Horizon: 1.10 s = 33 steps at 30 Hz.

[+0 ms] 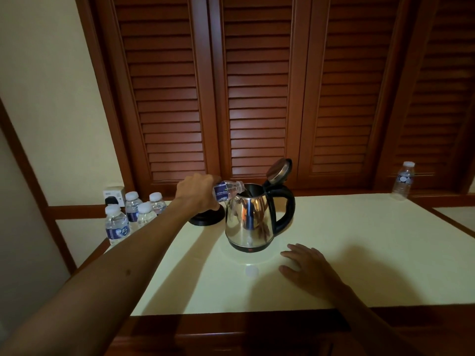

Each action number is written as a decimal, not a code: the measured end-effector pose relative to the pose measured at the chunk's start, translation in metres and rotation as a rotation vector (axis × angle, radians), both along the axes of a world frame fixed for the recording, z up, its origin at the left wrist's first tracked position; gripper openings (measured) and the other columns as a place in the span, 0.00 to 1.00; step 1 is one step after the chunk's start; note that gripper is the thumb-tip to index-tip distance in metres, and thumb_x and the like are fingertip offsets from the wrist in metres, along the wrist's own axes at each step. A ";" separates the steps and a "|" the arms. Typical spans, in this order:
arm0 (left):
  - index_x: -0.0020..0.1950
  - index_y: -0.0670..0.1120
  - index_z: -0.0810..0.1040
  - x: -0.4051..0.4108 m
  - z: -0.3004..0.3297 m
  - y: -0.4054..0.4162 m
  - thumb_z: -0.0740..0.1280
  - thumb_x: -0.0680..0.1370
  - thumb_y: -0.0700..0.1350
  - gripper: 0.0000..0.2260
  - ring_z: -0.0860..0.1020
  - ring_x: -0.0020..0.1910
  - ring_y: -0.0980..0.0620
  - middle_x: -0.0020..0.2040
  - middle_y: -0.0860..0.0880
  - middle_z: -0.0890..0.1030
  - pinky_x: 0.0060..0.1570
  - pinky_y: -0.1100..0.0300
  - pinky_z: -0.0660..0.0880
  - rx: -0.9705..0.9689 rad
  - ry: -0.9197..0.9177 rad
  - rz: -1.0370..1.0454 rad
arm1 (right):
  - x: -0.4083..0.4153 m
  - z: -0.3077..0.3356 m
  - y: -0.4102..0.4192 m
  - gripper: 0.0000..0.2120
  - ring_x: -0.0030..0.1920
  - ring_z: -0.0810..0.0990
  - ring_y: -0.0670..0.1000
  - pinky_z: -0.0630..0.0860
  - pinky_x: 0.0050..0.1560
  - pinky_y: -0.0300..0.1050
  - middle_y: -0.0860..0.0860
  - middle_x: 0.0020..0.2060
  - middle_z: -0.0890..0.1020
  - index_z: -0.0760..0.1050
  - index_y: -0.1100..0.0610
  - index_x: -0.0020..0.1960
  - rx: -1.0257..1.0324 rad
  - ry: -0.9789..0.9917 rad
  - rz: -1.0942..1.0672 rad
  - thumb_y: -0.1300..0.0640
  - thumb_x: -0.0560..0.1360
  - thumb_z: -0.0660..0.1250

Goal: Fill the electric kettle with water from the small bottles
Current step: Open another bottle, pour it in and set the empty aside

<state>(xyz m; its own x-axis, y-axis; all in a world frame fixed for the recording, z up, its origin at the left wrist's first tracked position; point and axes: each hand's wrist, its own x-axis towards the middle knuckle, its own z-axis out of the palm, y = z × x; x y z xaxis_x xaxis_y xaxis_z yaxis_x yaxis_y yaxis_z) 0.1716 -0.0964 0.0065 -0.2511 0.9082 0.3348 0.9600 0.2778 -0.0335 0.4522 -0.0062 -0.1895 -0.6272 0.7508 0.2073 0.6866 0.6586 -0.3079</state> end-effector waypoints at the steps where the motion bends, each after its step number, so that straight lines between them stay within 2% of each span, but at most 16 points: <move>1: 0.68 0.52 0.72 0.000 0.000 0.001 0.77 0.69 0.52 0.29 0.76 0.48 0.50 0.55 0.47 0.80 0.44 0.56 0.75 0.000 0.008 0.003 | 0.000 0.000 0.000 0.26 0.74 0.59 0.46 0.53 0.74 0.52 0.43 0.73 0.65 0.68 0.44 0.69 0.001 0.004 0.001 0.35 0.75 0.57; 5: 0.67 0.52 0.73 0.001 0.000 0.001 0.77 0.69 0.53 0.28 0.78 0.49 0.48 0.52 0.48 0.80 0.47 0.54 0.78 -0.015 0.015 0.025 | 0.001 0.000 0.000 0.25 0.74 0.59 0.46 0.54 0.74 0.52 0.44 0.73 0.65 0.68 0.44 0.69 0.003 0.006 0.000 0.35 0.75 0.57; 13: 0.66 0.53 0.74 0.007 0.007 -0.001 0.76 0.69 0.53 0.26 0.75 0.47 0.49 0.52 0.49 0.79 0.42 0.55 0.72 -0.028 0.090 0.027 | 0.001 -0.001 0.000 0.25 0.74 0.58 0.46 0.53 0.74 0.51 0.43 0.73 0.64 0.68 0.44 0.70 0.000 0.007 -0.012 0.36 0.76 0.57; 16: 0.67 0.53 0.73 0.008 0.010 -0.001 0.76 0.70 0.54 0.27 0.77 0.49 0.48 0.52 0.48 0.80 0.43 0.55 0.72 -0.040 0.125 0.023 | 0.000 -0.001 -0.001 0.25 0.74 0.59 0.46 0.54 0.74 0.51 0.43 0.73 0.65 0.68 0.44 0.70 0.022 0.014 -0.010 0.36 0.76 0.58; 21: 0.68 0.54 0.73 0.009 0.011 0.000 0.75 0.70 0.54 0.28 0.74 0.46 0.49 0.52 0.48 0.80 0.43 0.55 0.71 -0.044 0.142 0.029 | 0.000 -0.003 -0.003 0.25 0.73 0.61 0.45 0.55 0.73 0.49 0.43 0.72 0.67 0.70 0.45 0.69 0.057 0.032 -0.014 0.36 0.75 0.58; 26: 0.66 0.54 0.74 0.011 0.012 0.002 0.75 0.70 0.54 0.26 0.72 0.44 0.50 0.46 0.51 0.74 0.42 0.56 0.69 -0.043 0.162 0.027 | 0.000 -0.001 -0.005 0.25 0.74 0.61 0.46 0.55 0.73 0.49 0.44 0.72 0.67 0.70 0.45 0.69 0.046 0.029 -0.018 0.37 0.75 0.58; 33: 0.65 0.54 0.74 0.013 0.015 0.002 0.74 0.71 0.53 0.23 0.71 0.44 0.50 0.45 0.50 0.72 0.44 0.56 0.69 -0.051 0.190 0.022 | 0.000 0.000 -0.004 0.24 0.73 0.62 0.46 0.56 0.72 0.47 0.43 0.72 0.67 0.70 0.46 0.69 0.045 0.032 -0.028 0.38 0.76 0.59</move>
<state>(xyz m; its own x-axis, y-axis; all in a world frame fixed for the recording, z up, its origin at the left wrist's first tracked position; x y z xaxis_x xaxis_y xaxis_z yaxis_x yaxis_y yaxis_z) 0.1843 -0.0940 0.0211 -0.2081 0.9202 0.3316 0.9286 0.2924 -0.2286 0.4527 -0.0102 -0.1897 -0.5982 0.7576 0.2610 0.6956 0.6527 -0.3003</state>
